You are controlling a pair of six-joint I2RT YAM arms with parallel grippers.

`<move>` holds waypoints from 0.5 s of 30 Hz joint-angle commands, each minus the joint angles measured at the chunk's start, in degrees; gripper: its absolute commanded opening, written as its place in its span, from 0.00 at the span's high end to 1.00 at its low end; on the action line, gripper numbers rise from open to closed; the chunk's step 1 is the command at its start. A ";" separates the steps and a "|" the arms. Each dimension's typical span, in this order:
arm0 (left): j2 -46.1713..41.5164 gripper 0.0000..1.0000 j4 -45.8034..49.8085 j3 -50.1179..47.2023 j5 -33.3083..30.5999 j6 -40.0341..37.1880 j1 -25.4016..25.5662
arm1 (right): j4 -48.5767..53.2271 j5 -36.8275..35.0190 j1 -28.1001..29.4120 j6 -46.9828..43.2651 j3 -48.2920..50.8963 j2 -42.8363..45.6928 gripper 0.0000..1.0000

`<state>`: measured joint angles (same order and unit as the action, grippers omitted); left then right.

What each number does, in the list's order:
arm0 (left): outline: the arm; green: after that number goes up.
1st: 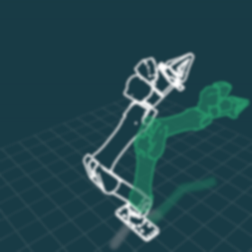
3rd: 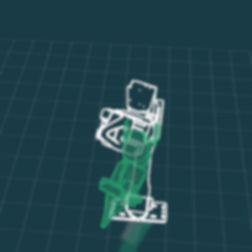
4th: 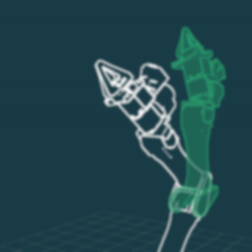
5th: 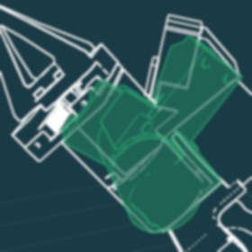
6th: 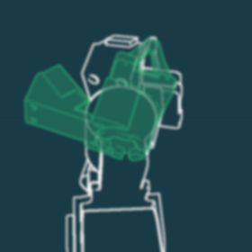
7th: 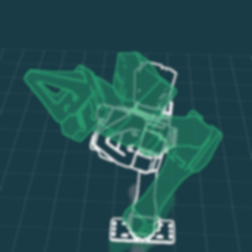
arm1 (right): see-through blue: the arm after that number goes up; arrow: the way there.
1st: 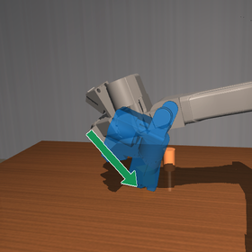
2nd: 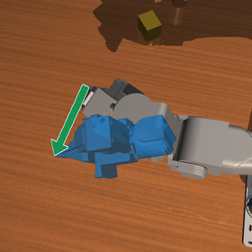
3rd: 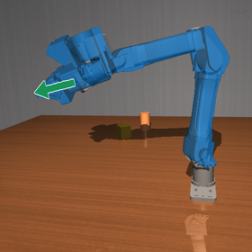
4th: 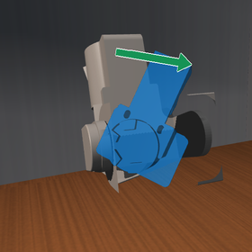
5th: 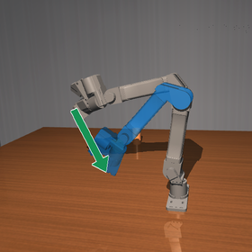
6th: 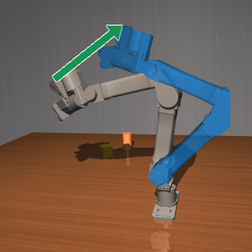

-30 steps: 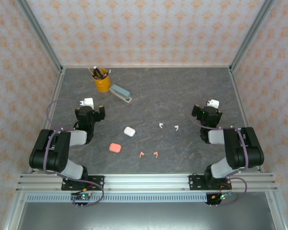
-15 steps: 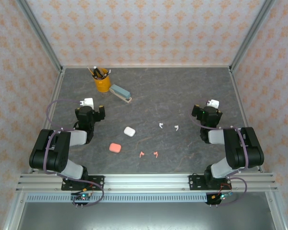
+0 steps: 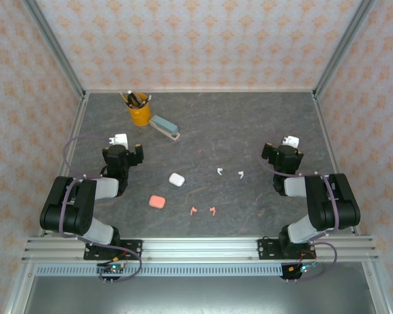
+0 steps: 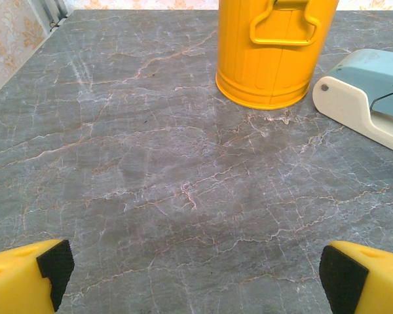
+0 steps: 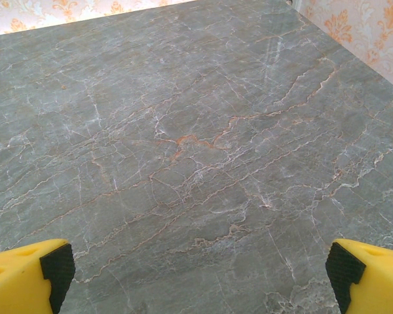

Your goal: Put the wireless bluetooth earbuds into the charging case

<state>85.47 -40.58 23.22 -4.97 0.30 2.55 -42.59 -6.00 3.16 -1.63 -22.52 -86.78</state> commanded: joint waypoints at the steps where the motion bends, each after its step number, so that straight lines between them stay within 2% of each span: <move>1: 0.37 0.00 -1.87 1.30 -1.66 -0.73 0.35 | -2.07 -0.96 -0.35 -0.48 -1.30 -0.23 0.00; 10: 0.07 0.02 -1.83 1.33 -2.23 -0.67 0.37 | -0.30 -1.42 -0.43 -0.28 -2.07 0.69 0.00; 12: -1.64 0.02 1.91 2.84 -5.12 0.54 0.38 | 10.96 -4.43 -0.43 0.96 -6.49 5.52 0.00; 15: -4.26 0.02 15.31 9.23 -7.24 1.16 0.35 | 25.07 -6.49 -0.43 3.80 -13.46 9.77 0.00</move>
<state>84.58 -34.52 26.35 -7.70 0.56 2.55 -29.47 -8.58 3.16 -0.62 -29.41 -82.52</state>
